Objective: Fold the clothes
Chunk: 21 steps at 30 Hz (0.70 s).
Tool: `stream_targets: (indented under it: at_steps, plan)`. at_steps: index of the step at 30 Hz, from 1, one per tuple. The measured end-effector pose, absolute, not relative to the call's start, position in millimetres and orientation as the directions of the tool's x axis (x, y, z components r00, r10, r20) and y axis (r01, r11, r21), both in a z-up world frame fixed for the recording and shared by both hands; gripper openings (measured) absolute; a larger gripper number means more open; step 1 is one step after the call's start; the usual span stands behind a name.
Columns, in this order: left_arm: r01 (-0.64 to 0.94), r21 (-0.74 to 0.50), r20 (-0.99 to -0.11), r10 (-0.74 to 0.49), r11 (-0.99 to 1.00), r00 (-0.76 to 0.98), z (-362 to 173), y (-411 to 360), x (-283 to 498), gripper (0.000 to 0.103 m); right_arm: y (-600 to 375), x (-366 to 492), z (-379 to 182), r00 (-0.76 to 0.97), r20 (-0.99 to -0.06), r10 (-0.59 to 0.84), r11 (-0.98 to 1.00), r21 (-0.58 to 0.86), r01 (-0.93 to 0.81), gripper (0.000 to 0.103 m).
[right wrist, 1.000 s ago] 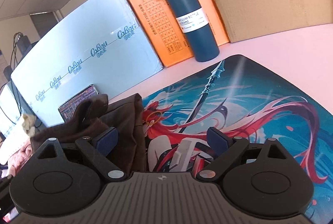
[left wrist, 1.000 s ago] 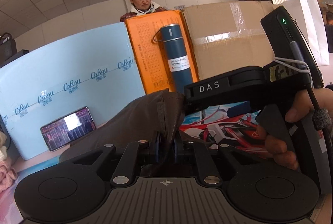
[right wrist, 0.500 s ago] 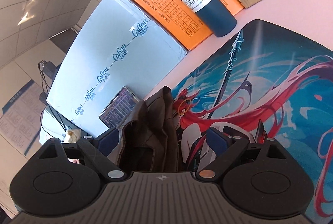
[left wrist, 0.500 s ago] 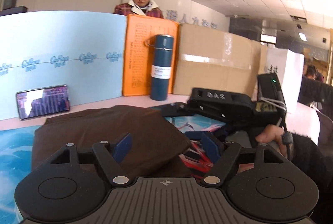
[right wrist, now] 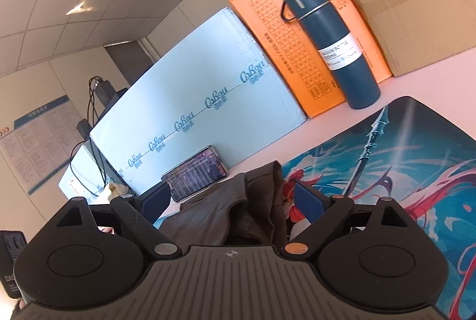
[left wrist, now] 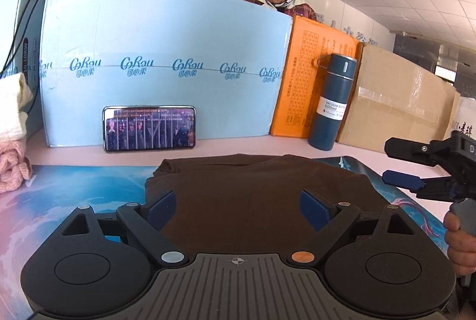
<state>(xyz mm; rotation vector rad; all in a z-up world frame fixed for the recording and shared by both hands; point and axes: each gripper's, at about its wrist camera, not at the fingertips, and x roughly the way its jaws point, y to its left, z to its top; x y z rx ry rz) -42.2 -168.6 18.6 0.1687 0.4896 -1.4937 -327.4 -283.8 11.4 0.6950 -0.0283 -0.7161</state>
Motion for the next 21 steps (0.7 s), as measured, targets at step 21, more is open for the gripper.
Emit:
stream_targets:
  at_steps: [21]
  plan:
    - [0.863,-0.441,-0.466,-0.885,0.247,0.015,-2.2,-167.6,12.8,0.099,-289.4,-277.3,14.3,0.733,-0.306,-0.607,0.492,0.579,0.650,0.095]
